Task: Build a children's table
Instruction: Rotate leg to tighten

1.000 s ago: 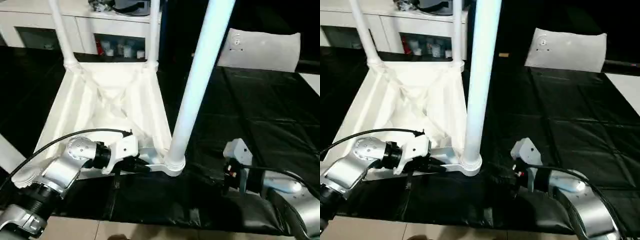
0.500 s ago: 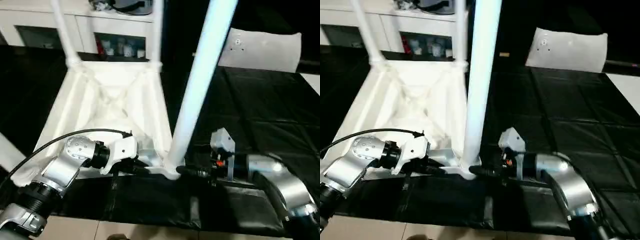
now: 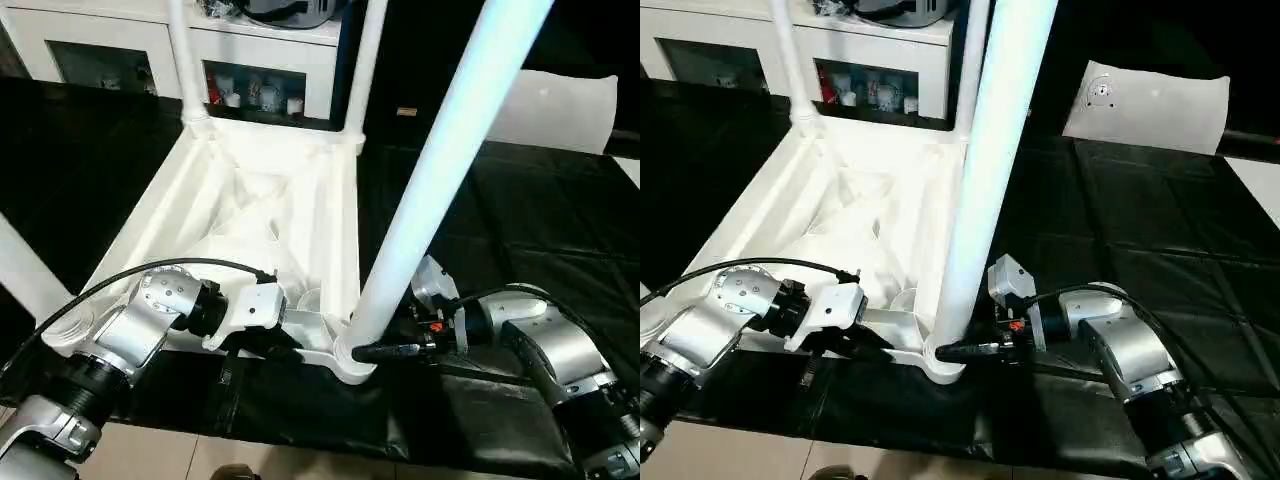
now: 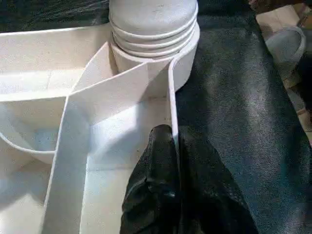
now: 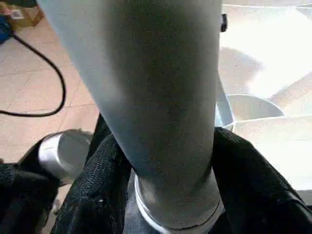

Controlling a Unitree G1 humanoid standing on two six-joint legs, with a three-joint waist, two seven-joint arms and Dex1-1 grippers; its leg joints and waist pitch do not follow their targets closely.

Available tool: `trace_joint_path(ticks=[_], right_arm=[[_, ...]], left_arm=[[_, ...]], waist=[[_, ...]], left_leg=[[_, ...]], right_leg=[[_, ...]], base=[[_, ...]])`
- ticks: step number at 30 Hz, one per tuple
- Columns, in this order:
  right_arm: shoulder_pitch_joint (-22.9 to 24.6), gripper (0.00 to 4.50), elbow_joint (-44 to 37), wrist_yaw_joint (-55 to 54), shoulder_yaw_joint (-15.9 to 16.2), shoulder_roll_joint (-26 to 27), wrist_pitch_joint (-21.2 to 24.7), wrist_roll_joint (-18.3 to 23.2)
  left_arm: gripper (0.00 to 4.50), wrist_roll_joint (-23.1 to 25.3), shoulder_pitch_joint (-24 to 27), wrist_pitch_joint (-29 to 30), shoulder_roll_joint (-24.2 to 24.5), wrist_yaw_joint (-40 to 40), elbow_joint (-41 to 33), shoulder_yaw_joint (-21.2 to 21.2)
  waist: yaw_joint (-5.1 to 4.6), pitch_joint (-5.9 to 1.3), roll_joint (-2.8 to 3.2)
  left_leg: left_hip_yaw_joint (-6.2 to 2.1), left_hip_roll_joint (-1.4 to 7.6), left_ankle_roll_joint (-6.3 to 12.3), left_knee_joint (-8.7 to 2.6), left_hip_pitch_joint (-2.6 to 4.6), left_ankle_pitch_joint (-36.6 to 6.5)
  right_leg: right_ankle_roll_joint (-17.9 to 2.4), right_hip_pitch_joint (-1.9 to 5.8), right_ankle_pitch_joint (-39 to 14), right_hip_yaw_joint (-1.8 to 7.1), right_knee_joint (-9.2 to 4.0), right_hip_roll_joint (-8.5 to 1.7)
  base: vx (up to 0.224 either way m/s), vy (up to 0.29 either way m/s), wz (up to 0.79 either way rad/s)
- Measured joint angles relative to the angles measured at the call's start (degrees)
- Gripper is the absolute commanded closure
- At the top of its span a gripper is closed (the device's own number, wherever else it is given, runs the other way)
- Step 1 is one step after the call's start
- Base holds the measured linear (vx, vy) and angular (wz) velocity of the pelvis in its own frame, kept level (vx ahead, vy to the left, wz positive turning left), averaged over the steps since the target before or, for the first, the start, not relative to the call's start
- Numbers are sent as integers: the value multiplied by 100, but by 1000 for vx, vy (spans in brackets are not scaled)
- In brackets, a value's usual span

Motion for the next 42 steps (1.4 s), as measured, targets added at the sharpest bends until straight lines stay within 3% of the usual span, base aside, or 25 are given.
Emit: trace_joint_path(ticks=[9, 14, 17, 20, 24, 26, 32, 34, 35, 37, 38, 41, 42], right_arm=[[-119, 248, 124, 169, 56, -2, -59, -50], [397, 249, -417, -451, -292, 101, 291, 5], [617, 250, -668, -1221, -557, 273, 518, -40], [792, 251, -947, -2526, -928, 818, 801, -337], [772, 253, -1131, -3924, -1296, 1486, 1285, -651], [616, 253, -1175, -4916, -1488, 2021, 1615, -904], [380, 253, -1318, -6028, -1589, 2627, 1981, -1203], [341, 253, -1347, -6084, -1624, 2674, 2010, -1208], [352, 218, -1391, -6084, -1626, 2675, 2010, -1207], [369, 218, -1447, -6075, -1626, 2676, 2012, -1200], [436, 177, -1537, -5899, -1592, 2558, 1969, -1156], [605, 172, -1730, -5330, -1510, 2245, 1861, -923], [636, 146, -1770, -5164, -1485, 2133, 1836, -873]], left_arm=[[450, -10, -25, 162, -113, -51, 47, 92], [450, 66, 8, 641, -298, 270, -68, 172], [450, 140, 10, 1082, -495, 660, -131, 295], [450, 233, -5, 1725, -903, 1374, -157, 544], [450, 346, -36, 2387, -1548, 2313, -170, 772], [450, 428, -58, 2713, -2040, 3054, -189, 974], [450, 651, -186, 3039, -2259, 3567, -396, 970], [450, 745, -194, 3059, -2251, 3595, -499, 893], [450, 784, -193, 3058, -2213, 3588, -576, 848], [450, 792, -193, 3046, -2164, 3558, -639, 807], [450, 775, -186, 2957, -2020, 3417, -714, 750], [450, 668, -53, 2735, -1754, 3078, -915, 745], [450, 667, -27, 2621, -1670, 2972, -944, 739]], waist=[[1, 7, 7], [-12, 33, 58], [-109, 57, 91], [-257, 112, 152], [-419, 134, 237], [-456, 144, 224], [-489, 185, 185], [-488, 209, 164], [-488, 216, 162], [-490, 220, 161], [-489, 225, 155], [-492, 227, 153], [-490, 228, 153]], left_leg=[[0, 0, 0, 0, -1, 0], [8, -5, 1, -3, 7, 1], [20, -7, 1, -10, 15, 1], [21, -15, 0, -25, 22, 1], [20, -32, 1, -67, 19, 1], [19, -40, 1, -98, 16, 2], [18, -47, 14, -146, 6, 11], [17, -46, 13, -150, -3, 12], [17, -46, 12, -151, -9, 11], [17, -47, 12, -161, -16, 10], [17, -47, 11, -174, -26, 10], [17, -36, 45, -187, -77, 30], [17, -30, 45, -190, -86, 30]], right_leg=[[0, 1, 0, -1, -3, -2], [1, 8, 0, 10, -7, -8], [36, 18, -20, 21, -10, -8], [45, 12, -25, 29, -27, -7], [45, 9, -25, 39, -87, -7], [45, -1, -25, 41, -106, -7], [47, -6, -23, 42, -123, -6], [46, -12, -22, 41, -123, -5], [44, -15, -19, 42, -123, -5], [24, -23, -6, 42, -123, -5], [28, -33, -9, 40, -124, -4], [27, -90, -19, 32, -118, 8], [24, -101, -21, 28, -117, 13]], base=[[0, 0, 0], [0, 0, 0], [0, 0, 0], [0, 0, 0], [0, 0, 0], [0, 0, 0], [0, 0, 0], [0, 0, 0], [0, 0, 0], [0, 0, 0], [0, 0, 0], [0, 0, 0], [0, 0, 0]])
